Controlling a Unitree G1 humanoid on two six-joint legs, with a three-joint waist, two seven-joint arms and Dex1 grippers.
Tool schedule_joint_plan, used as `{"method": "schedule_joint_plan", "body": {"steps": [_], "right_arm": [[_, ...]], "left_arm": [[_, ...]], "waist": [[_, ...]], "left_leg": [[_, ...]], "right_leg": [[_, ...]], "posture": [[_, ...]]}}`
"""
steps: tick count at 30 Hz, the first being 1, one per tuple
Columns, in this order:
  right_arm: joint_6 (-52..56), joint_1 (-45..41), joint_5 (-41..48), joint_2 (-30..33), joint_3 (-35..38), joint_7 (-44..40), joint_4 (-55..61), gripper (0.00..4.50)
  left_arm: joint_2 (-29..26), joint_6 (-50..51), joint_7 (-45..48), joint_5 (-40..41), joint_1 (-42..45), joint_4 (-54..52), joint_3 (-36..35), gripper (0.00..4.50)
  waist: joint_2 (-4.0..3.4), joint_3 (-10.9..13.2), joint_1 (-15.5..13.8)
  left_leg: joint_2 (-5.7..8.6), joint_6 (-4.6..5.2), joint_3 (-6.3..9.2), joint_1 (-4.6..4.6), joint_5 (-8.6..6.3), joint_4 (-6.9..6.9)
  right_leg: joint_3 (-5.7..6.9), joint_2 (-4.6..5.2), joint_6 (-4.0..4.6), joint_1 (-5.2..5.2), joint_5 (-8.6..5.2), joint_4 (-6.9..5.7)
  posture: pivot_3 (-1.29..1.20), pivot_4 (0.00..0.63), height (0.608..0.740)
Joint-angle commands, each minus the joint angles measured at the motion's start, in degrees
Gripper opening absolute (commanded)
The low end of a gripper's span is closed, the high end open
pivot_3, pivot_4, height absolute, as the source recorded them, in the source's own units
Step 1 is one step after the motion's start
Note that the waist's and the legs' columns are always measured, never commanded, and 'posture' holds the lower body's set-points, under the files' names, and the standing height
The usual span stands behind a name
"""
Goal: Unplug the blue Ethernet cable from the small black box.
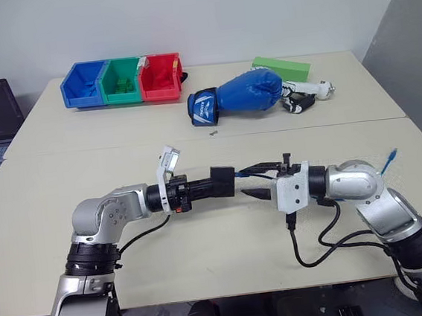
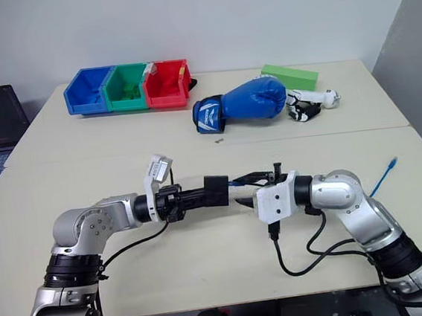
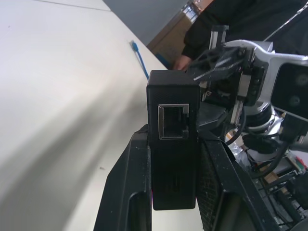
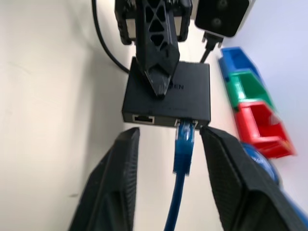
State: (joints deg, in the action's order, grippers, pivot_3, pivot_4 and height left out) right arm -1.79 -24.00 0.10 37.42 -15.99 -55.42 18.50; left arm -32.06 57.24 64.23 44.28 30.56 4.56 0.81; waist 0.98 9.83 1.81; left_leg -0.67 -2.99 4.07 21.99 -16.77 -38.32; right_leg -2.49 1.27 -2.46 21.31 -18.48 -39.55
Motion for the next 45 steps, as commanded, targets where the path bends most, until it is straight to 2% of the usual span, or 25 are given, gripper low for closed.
{"method": "schedule_joint_plan", "body": {"steps": [1, 2, 6, 12, 24, 45], "right_arm": [[19.19, -0.26, 16.26, 0.41, 6.2, -1.65, 8.43, 3.04], [23.84, -0.48, 20.27, -0.05, 7.81, -0.72, 9.19, 3.26], [42.54, -2.13, 35.67, -3.38, 14.56, 5.34, 8.39, 3.3], [55.64, -2.72, 46.28, -7.04, 18.8, 10.61, 3.7, 3.3], [60.3, -7.44, 53.24, -10.53, 17.9, 9.39, -1.96, 3.3], [59.64, -8.97, 51.62, -13.45, 16.09, 11.01, -3.87, 3.3]], "left_arm": [[-1.98, -3.76, 4.34, -2.03, 1.54, 0.18, 1.26, 0.79], [-2.29, -4.85, 5.43, -2.54, 1.64, 0.35, 1.55, 0.79], [-3.32, -8.94, 9.66, -4.1, 2.35, 0.11, 2.51, 0.79], [-2.54, -12.48, 12.59, -2.8, 3.42, -0.28, 0.2, 0.79], [-3.62, -11.61, 14.04, -1.14, 2.53, -3.41, -0.95, 0.79], [-3.39, -11.0, 10.77, -0.06, -0.06, -7.28, -2.39, 0.79]], "waist": [[0.0, 0.0, -0.02], [0.0, 0.0, -0.02], [0.0, 0.0, -0.01], [0.0, 0.0, 0.01], [-0.02, 0.01, 0.2], [-0.02, 0.01, 0.17]], "left_leg": [[-0.01, 0.0, 0.01, 0.01, 0.0, 0.0], [0.0, 0.01, 0.01, 0.02, 0.0, 0.0], [-0.02, 0.01, 0.04, 0.02, 0.0, 0.0], [-0.01, 0.02, 0.04, 0.04, -0.01, 0.05], [0.0, 0.04, 0.05, 0.09, -0.01, 0.11], [-0.01, 0.04, 0.05, 0.1, -0.01, 0.14]], "right_leg": [[0.01, 0.0, 0.0, 0.0, 0.0, 0.02], [0.01, 0.0, 0.01, 0.0, 0.0, 0.01], [0.03, 0.0, 0.03, -0.02, -0.02, 0.01], [0.04, 0.01, 0.07, 0.0, -0.04, 0.06], [0.06, -0.02, 0.07, 0.08, -0.04, 0.06], [0.06, -0.02, 0.07, 0.1, -0.04, 0.07]], "posture": [[0.0, 0.15, 0.74], [0.0, 0.15, 0.74], [0.0, 0.15, 0.74], [0.0, 0.15, 0.74], [0.0, 0.15, 0.74], [0.0, 0.15, 0.74]]}}
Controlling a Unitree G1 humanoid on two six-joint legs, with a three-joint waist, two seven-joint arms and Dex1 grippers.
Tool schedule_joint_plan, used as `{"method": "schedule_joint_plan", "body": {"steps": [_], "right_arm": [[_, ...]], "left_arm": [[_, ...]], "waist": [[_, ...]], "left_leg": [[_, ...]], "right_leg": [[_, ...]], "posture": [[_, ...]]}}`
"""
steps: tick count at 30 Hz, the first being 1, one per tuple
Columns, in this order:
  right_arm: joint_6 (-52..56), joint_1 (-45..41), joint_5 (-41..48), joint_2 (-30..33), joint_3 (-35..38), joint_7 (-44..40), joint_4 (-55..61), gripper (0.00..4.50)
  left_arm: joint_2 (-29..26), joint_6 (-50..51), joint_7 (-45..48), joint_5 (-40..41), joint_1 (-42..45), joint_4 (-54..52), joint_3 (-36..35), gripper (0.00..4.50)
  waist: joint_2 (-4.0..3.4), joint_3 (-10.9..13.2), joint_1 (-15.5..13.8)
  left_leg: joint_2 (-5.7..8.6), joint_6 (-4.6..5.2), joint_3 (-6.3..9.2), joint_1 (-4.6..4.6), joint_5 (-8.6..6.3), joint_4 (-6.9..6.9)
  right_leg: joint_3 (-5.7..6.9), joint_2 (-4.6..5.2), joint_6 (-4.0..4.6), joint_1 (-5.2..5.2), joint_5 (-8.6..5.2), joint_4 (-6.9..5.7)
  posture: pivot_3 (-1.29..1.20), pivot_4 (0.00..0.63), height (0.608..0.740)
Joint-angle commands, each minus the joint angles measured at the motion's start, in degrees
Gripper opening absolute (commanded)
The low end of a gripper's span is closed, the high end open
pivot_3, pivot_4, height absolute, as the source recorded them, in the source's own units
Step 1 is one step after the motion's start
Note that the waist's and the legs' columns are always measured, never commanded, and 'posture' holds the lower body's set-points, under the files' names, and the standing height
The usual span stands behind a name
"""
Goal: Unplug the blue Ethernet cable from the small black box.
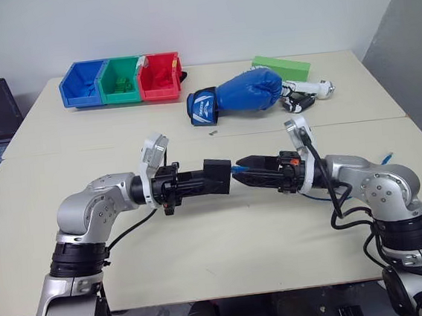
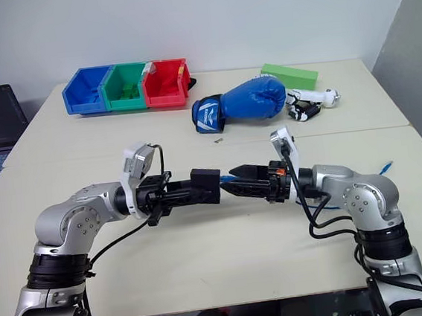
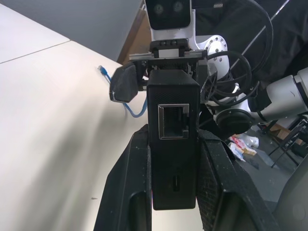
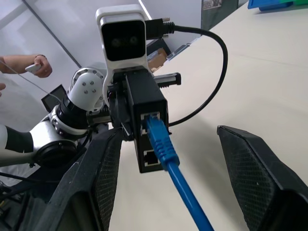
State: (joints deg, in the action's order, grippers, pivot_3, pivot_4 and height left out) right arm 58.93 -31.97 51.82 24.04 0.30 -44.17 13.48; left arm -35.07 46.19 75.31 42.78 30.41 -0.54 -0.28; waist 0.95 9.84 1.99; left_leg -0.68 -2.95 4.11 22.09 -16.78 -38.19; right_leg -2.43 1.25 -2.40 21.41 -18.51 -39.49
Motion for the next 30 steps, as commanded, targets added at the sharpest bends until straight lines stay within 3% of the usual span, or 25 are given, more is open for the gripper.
{"method": "schedule_joint_plan", "body": {"steps": [1, 14, 30], "right_arm": [[-1.13, -0.97, -0.21, -0.06, -0.35, -0.25, 1.18, 3.3], [-1.4, -0.84, -0.52, 0.14, -0.63, -0.41, 0.9, 3.3], [0.6, -0.4, 1.46, 1.9, -0.12, -3.1, 0.5, 0.12]], "left_arm": [[-0.4, 0.08, -0.39, 1.45, 0.08, -2.16, -1.34, 0.79], [-0.56, 0.02, -0.73, 1.31, -0.08, -2.26, -1.22, 0.79], [-1.05, -0.6, -0.69, 0.8, -0.92, -1.66, -1.7, 0.79]], "waist": [[0.0, 0.0, -0.01], [0.0, 0.0, -0.01], [0.0, 0.0, -0.02]], "left_leg": [[0.0, 0.0, 0.0, 0.0, 0.0, 0.0], [0.0, 0.0, 0.0, 0.0, 0.0, 0.01], [0.0, 0.0, 0.0, 0.0, 0.0, 0.03]], "right_leg": [[0.0, 0.0, 0.0, 0.0, 0.0, 0.01], [0.0, 0.0, 0.0, 0.0, 0.0, 0.02], [0.0, 0.0, 0.0, 0.0, 0.0, 0.04]], "posture": [[0.0, 0.15, 0.74], [0.0, 0.15, 0.74], [0.0, 0.15, 0.74]]}}
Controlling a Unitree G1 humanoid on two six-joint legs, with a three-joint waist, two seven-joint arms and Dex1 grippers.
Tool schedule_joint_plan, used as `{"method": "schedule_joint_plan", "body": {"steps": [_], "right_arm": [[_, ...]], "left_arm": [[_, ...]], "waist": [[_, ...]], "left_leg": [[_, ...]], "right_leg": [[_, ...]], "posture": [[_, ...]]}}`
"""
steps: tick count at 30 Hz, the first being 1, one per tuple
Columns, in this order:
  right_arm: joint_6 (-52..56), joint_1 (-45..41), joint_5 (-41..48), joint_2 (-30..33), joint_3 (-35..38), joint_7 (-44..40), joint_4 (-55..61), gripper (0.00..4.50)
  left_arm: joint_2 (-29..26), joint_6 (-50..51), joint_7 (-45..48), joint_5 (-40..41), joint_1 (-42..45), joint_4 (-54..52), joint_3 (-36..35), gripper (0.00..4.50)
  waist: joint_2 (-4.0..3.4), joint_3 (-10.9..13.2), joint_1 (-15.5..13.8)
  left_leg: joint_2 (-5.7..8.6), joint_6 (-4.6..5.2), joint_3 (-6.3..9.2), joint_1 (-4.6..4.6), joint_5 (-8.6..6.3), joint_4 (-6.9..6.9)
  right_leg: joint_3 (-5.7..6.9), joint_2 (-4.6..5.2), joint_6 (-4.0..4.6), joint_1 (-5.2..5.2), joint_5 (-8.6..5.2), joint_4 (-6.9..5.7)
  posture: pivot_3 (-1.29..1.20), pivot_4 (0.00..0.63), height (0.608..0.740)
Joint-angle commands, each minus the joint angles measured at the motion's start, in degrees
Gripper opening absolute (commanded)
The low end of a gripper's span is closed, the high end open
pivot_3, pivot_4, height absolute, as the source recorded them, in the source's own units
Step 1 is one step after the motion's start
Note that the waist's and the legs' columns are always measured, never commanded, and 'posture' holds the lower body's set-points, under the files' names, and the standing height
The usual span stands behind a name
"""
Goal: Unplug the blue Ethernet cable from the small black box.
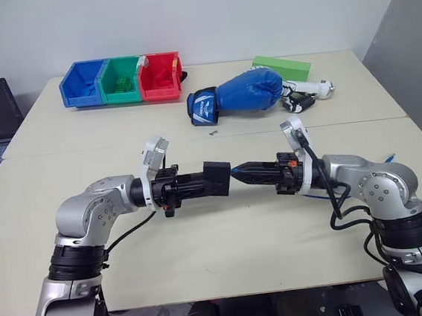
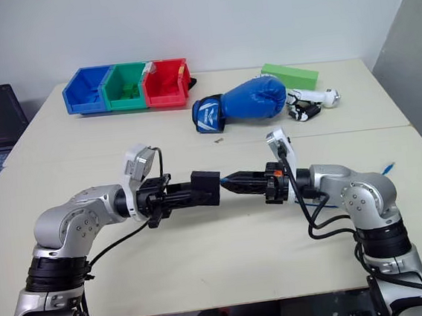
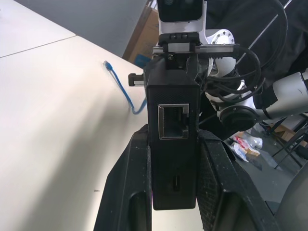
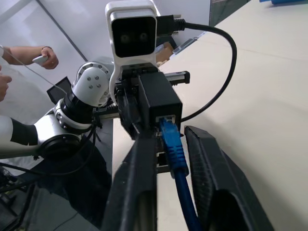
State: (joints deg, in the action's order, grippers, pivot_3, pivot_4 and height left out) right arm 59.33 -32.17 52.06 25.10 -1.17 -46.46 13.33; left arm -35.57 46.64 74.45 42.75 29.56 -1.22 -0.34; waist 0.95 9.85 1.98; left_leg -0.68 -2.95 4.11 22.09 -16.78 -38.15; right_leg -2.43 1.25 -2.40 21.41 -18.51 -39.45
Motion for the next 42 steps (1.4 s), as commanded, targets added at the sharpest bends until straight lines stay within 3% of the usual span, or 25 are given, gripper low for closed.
{"method": "schedule_joint_plan", "body": {"steps": [1, 13, 24, 28, 32, 35, 37, 42], "right_arm": [[0.24, -0.29, 1.3, 0.89, 1.32, -0.86, 0.65, 0.08], [2.16, -0.15, 2.16, 0.93, 1.78, 0.15, -0.07, 0.08], [-0.46, 2.72, -2.09, 6.06, 3.91, -0.26, -4.3, 0.08], [-13.75, 2.01, -14.04, 6.64, 3.61, 4.15, -11.43, 0.08], [-31.82, 1.26, -31.43, 7.19, -1.9, 10.22, -21.73, 0.08], [-38.79, 0.92, -38.37, 4.97, -4.26, 13.86, -27.81, 0.08], [-41.22, 0.89, -40.87, 3.27, -4.8, 15.29, -30.3, 0.79], [-41.58, 1.31, -41.59, 2.04, -3.23, 14.13, -30.26, 1.72]], "left_arm": [[-0.5, -1.08, 0.08, 0.86, -0.17, -1.07, -1.67, 0.79], [-0.83, -1.48, 0.0, 1.22, -1.35, -1.9, -2.14, 0.79], [-2.88, -2.2, -1.63, 1.43, -4.11, -2.15, -6.21, 0.79], [-2.96, -2.76, -4.25, 0.78, -5.11, -1.19, -8.11, 0.79], [-2.63, -4.59, -7.03, -0.85, -6.15, -0.91, -8.85, 0.79], [-2.2, -6.3, -8.61, -2.31, -6.11, -0.57, -8.21, 0.79], [-1.72, -7.73, -9.62, -3.52, -5.78, -0.23, -7.75, 0.79], [-0.05, -12.37, -13.4, -6.95, -5.16, 1.37, -8.09, 0.79]], "waist": [[0.0, 0.0, -0.01], [0.0, 0.0, -0.03], [-0.01, 0.01, -0.08], [0.0, 0.01, -0.08], [0.0, 0.01, -0.06], [0.0, 0.01, -0.02], [0.0, 0.01, 0.01], [-0.01, 0.01, -0.01]], "left_leg": [[0.0, 0.0, 0.0, 0.0, 0.0, 0.0], [0.0, 0.0, 0.0, 0.0, 0.0, 0.01], [0.0, 0.0, -0.01, 0.0, 0.0, 0.04], [0.0, 0.0, -0.01, 0.0, 0.0, 0.04], [0.01, 0.0, -0.06, 0.0, 0.0, 0.04], [0.0, 0.0, -0.09, 0.01, 0.0, 0.07], [-0.02, -0.01, -0.1, 0.02, 0.0, 0.1], [-0.02, -0.02, -0.13, 0.02, 0.01, 0.08]], "right_leg": [[0.0, 0.0, 0.0, 0.0, 0.0, 0.0], [0.0, 0.0, 0.0, 0.0, 0.0, 0.02], [-0.01, 0.0, 0.0, -0.01, 0.0, 0.07], [-0.01, 0.0, 0.0, -0.01, 0.0, 0.09], [-0.04, 0.01, 0.0, 0.0, 0.0, 0.09], [-0.05, 0.01, 0.0, 0.04, 0.0, 0.09], [-0.06, 0.01, 0.0, 0.08, 0.0, 0.09], [-0.09, 0.01, 0.0, 0.07, 0.0, 0.07]], "posture": [[0.0, 0.15, 0.74], [0.0, 0.15, 0.74], [0.0, 0.15, 0.74], [0.0, 0.15, 0.74], [0.0, 0.15, 0.74], [0.0, 0.15, 0.74], [0.0, 0.15, 0.74], [0.0, 0.15, 0.74]]}}
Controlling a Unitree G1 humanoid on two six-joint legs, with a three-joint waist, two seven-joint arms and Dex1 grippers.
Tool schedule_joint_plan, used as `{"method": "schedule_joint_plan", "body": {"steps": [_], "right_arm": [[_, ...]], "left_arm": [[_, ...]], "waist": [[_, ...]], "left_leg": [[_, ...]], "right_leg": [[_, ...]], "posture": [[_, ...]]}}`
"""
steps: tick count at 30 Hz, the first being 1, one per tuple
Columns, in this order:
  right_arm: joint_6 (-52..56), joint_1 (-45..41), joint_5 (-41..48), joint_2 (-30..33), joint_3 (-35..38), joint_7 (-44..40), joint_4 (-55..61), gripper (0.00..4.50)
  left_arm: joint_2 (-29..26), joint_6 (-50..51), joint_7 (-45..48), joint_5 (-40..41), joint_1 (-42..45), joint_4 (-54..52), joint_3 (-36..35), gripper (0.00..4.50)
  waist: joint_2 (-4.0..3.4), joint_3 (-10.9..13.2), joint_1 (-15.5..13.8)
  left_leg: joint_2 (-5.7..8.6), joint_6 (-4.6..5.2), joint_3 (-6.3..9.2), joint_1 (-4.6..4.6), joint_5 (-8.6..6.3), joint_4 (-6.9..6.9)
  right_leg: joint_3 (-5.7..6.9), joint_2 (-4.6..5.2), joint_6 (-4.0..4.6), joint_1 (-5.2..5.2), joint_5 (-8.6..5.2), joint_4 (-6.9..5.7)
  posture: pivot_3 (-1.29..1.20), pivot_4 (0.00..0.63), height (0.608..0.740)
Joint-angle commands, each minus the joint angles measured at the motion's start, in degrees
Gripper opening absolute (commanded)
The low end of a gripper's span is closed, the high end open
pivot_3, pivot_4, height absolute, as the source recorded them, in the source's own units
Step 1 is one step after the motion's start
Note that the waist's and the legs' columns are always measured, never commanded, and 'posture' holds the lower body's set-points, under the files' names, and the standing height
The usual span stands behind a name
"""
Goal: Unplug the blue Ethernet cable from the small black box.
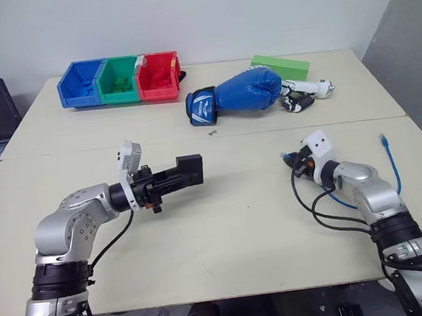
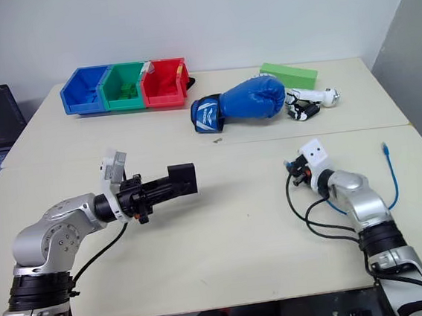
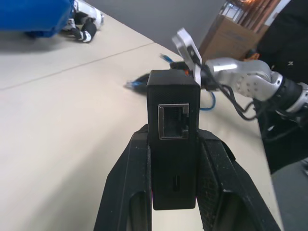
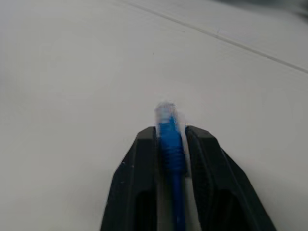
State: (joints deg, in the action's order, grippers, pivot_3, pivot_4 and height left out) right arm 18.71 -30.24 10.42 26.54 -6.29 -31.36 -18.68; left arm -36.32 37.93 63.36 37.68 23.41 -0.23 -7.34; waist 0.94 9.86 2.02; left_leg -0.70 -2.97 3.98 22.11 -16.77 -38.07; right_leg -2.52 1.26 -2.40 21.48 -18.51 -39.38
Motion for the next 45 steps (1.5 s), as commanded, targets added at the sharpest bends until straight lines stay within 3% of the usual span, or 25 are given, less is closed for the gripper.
{"method": "schedule_joint_plan", "body": {"steps": [1, 4, 7, 12, 18, 24, 28, 29, 36, 40, 45], "right_arm": [[-0.28, -0.31, 0.76, 1.12, 2.53, -2.12, 3.06, 2.02], [1.5, 0.76, 3.33, 3.05, 3.65, -6.95, 7.94, 2.73], [5.79, 2.84, 8.91, 6.69, 3.31, -15.04, 19.91, 3.42], [13.52, 2.39, 12.87, 9.32, -0.62, -19.44, 34.61, 3.42], [19.65, -3.43, 10.09, 4.88, -6.58, -15.15, 37.5, 3.42], [20.92, -5.69, 7.64, 2.83, -8.76, -13.45, 35.5, 3.42], [20.91, -5.85, 7.1, 2.43, -8.42, -13.17, 34.73, 3.42], [20.91, -5.87, 7.05, 2.32, -8.23, -13.18, 34.67, 3.46], [21.12, -5.14, 6.87, 2.53, -7.46, -13.34, 35.48, 3.46], [22.05, -4.3, 7.46, 3.11, -6.45, -13.29, 37.02, 3.46], [23.86, -1.59, 9.96, 5.06, -3.67, -14.4, 40.27, 3.46]], "left_arm": [[1.08, -4.46, -3.37, -2.45, 1.25, 1.04, -1.33, 0.79], [2.87, -8.37, -7.63, -5.03, 2.23, 3.57, -2.02, 0.79], [5.36, -13.72, -15.17, -9.52, 3.24, 7.03, -2.88, 0.79], [8.69, -26.21, -22.6, -16.12, 3.01, 13.8, -3.92, 0.79], [10.54, -44.86, -34.51, -26.12, 3.37, 27.88, -4.13, 0.79], [11.96, -50.79, -38.59, -27.15, 4.42, 37.51, -5.23, 0.79], [12.34, -49.24, -36.91, -25.21, 4.79, 40.89, -6.22, 0.79], [12.39, -48.76, -36.24, -24.48, 4.61, 40.85, -6.52, 1.49], [11.64, -45.31, -33.79, -21.82, 1.13, 34.71, -7.69, 2.88], [9.99, -38.48, -35.17, -21.57, -3.91, 23.7, -7.65, 3.8], [4.32, -21.97, -34.41, -19.54, -12.16, 6.17, -7.82, 3.9]], "waist": [[0.0, 0.0, -0.09], [-0.01, 0.0, -0.2], [-0.01, 0.01, -0.35], [-0.01, 0.0, -0.1], [0.0, 0.0, -0.15], [0.05, -0.03, -0.72], [0.06, -0.04, -0.61], [0.06, -0.04, -0.5], [0.06, -0.04, -0.17], [0.06, -0.04, -0.09], [0.06, -0.04, -0.07]], "left_leg": [[0.01, 0.0, 0.0, 0.0, 0.0, 0.0], [0.01, 0.0, 0.01, 0.0, 0.0, -0.01], [0.02, 0.01, 0.05, 0.01, -0.01, -0.01], [0.01, 0.02, 0.11, 0.04, -0.01, 0.01], [-0.01, 0.01, 0.17, 0.02, -0.01, -0.02], [0.11, -0.01, 0.24, 0.35, 0.0, -0.09], [0.2, -0.22, 0.21, 0.74, 0.13, -0.34], [0.2, -0.22, 0.19, 0.74, 0.12, -0.37], [0.14, 0.0, 0.23, 0.73, 0.0, -0.64], [0.12, 0.01, 0.23, 0.72, 0.0, -0.68], [0.05, 0.01, 0.28, 0.75, -0.01, -0.66]], "right_leg": [[0.0, 0.01, 0.0, 0.0, 0.0, 0.0], [0.01, 0.01, 0.0, -0.01, 0.0, 0.0], [0.05, 0.03, 0.0, -0.04, 0.0, 0.03], [0.08, 0.03, 0.0, -0.06, 0.0, 0.14], [0.12, 0.03, 0.0, -0.06, 0.01, 0.12], [0.26, 0.15, 0.0, 0.12, 0.01, 0.19], [0.28, 0.24, -0.02, 0.47, 0.02, 0.0], [0.26, 0.25, -0.02, 0.49, 0.02, -0.08], [0.23, 0.13, -0.01, 0.58, 0.02, -0.54], [0.2, 0.13, -0.01, 0.58, 0.02, -0.58], [0.17, 0.14, -0.01, 0.61, 0.02, -0.58]], "posture": [[0.0, 0.15, 0.74], [0.0, 0.15, 0.74], [0.0, 0.15, 0.74], [0.0, 0.15, 0.74], [0.0, 0.15, 0.74], [0.0, 0.15, 0.74], [0.0, 0.15, 0.74], [0.0, 0.15, 0.74], [0.0, 0.15, 0.74], [0.0, 0.15, 0.74], [0.0, 0.15, 0.74]]}}
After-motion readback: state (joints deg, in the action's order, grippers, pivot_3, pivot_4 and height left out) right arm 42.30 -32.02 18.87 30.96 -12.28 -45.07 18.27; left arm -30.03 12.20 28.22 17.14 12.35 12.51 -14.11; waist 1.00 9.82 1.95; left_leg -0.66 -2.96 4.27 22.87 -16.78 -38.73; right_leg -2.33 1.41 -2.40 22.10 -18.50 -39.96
